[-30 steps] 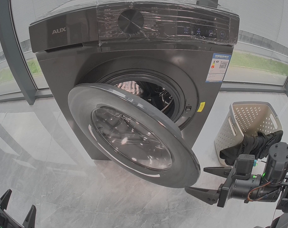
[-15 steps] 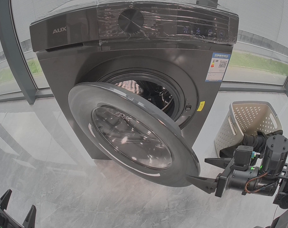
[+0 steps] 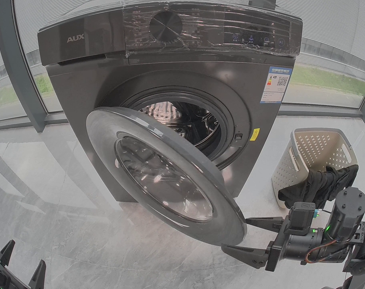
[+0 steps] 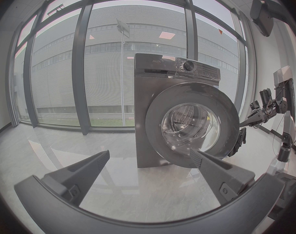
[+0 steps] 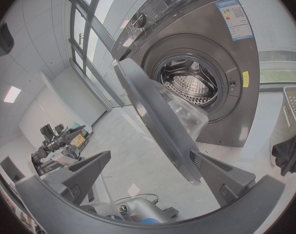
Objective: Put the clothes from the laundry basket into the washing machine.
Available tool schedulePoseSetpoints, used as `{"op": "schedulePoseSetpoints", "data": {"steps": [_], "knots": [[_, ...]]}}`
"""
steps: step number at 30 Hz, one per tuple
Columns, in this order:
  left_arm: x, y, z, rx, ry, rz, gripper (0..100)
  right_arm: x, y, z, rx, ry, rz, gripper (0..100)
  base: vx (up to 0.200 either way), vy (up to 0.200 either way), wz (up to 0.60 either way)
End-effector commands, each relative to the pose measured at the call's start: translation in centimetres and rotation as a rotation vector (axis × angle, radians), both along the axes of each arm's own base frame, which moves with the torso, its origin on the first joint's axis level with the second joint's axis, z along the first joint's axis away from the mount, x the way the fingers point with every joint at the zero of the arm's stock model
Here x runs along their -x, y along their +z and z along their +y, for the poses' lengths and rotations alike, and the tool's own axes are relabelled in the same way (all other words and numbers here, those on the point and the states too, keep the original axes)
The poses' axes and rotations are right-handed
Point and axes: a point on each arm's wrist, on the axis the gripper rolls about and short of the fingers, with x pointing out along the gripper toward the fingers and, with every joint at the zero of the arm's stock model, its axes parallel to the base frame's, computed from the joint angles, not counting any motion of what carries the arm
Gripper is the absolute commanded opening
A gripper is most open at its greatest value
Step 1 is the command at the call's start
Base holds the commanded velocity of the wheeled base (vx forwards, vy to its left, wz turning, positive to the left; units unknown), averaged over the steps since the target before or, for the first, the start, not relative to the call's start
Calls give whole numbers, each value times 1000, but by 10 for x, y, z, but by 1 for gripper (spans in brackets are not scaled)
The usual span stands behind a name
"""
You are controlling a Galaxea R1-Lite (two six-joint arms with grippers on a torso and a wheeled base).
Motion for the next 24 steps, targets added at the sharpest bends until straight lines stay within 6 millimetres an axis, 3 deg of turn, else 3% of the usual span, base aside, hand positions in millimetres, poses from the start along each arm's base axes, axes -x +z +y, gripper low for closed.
{"op": "schedulePoseSetpoints", "data": {"steps": [1,4,11,13,18,24], "knots": [[0,-5,0,0,1,1,100,8,17,-8,-80,-4,-28,100,0,0,0],[0,-5,0,0,1,1,100,4,30,-12,-133,-36,-57,100,0,0,0],[0,-5,0,0,-1,3,100,-36,60,-31,-205,-217,-151,100,0,0,0],[0,-5,0,0,-1,3,100,-46,53,-38,-170,-265,-130,100,0,0,0],[0,-5,0,0,-1,3,100,-65,21,-28,-76,-277,-35,100,0,0,0],[0,-5,0,0,1,3,100,-73,-11,-19,55,-241,-6,100,0,0,0]]}}
